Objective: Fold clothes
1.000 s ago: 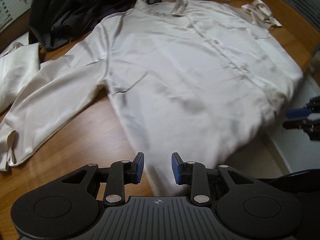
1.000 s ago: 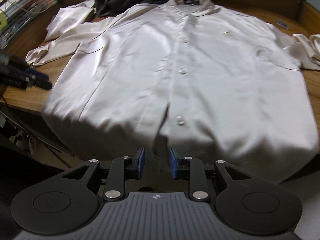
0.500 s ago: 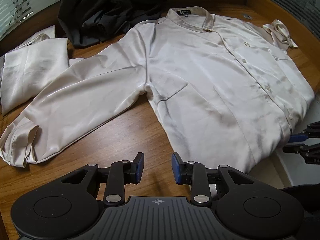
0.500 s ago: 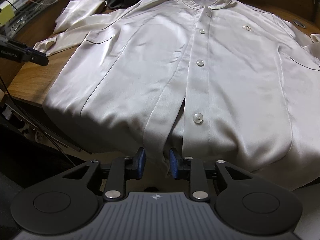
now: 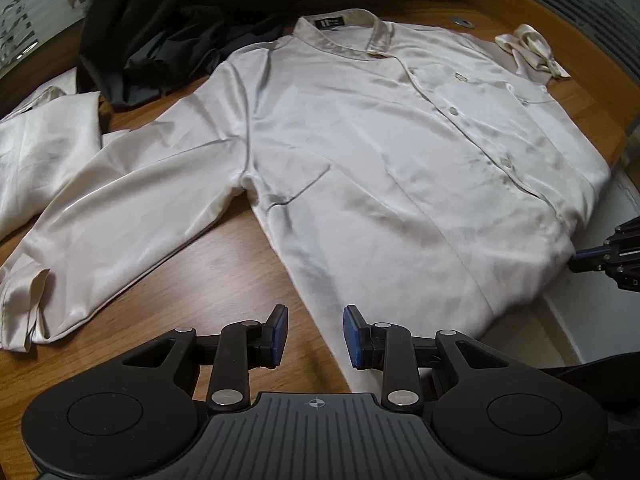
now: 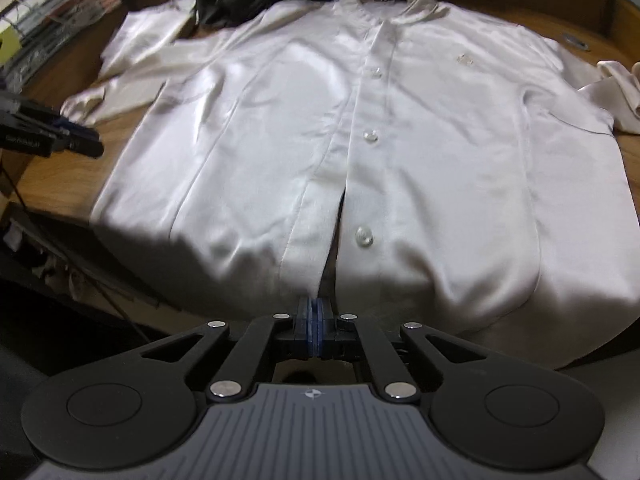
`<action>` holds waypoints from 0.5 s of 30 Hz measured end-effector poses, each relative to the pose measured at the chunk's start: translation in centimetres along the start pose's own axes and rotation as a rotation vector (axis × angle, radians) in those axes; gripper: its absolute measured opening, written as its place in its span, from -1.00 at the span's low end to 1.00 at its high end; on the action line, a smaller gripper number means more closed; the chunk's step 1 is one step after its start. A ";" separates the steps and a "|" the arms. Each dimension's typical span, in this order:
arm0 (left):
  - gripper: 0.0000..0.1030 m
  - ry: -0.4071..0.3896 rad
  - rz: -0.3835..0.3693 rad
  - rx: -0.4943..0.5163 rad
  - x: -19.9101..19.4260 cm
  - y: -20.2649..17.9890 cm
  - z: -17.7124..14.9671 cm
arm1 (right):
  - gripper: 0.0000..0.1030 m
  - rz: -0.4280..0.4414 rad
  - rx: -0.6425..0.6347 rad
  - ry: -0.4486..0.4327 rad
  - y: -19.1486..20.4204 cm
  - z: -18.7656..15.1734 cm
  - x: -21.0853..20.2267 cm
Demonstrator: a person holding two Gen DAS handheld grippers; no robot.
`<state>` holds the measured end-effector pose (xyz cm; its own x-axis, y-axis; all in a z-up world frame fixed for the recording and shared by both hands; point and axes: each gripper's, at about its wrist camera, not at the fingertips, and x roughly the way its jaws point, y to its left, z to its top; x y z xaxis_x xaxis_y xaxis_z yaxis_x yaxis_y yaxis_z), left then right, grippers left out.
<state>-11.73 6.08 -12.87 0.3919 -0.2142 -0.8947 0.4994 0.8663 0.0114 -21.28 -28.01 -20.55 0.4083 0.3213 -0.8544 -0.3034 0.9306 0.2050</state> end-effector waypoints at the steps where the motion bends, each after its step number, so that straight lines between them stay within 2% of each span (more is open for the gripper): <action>1: -0.36 -0.001 0.001 0.015 0.0 -0.3 0.0 | -0.91 -0.017 -0.004 0.000 0.2 -0.1 0.2; 5: -0.32 -0.009 -0.003 0.055 0.0 -1.0 0.2 | -0.85 -0.084 -0.022 0.001 0.9 -0.4 0.8; 6: -0.32 -0.008 -0.004 0.061 0.0 -1.1 0.2 | -0.70 -0.101 -0.027 0.001 1.1 -0.4 1.0; 7: -0.32 -0.007 -0.005 0.069 -0.1 -1.3 0.1 | -0.44 -0.117 -0.031 0.001 1.3 -0.5 1.2; 9: -0.32 -0.008 -0.004 0.073 -0.1 -1.3 0.1 | -0.16 -0.151 -0.040 0.002 1.7 -0.7 1.5; 12: -0.30 -0.009 -0.002 0.078 -0.2 -1.4 0.0 | -0.19 -0.199 -0.049 0.004 2.2 -0.9 2.1; 14: -0.30 -0.010 -0.002 0.081 -0.2 -1.4 0.0 | -0.37 -0.225 -0.032 0.014 2.3 -0.8 3.0; 15: -0.30 -0.010 -0.003 0.083 -0.1 -1.4 0.0 | -0.52 -0.241 -0.026 0.021 2.3 -0.9 3.4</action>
<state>-12.44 4.92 -12.75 0.3978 -0.2215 -0.8903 0.5628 0.8253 0.0461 -21.34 -24.93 -23.36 0.4540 0.0869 -0.8868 -0.2219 0.9749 -0.0180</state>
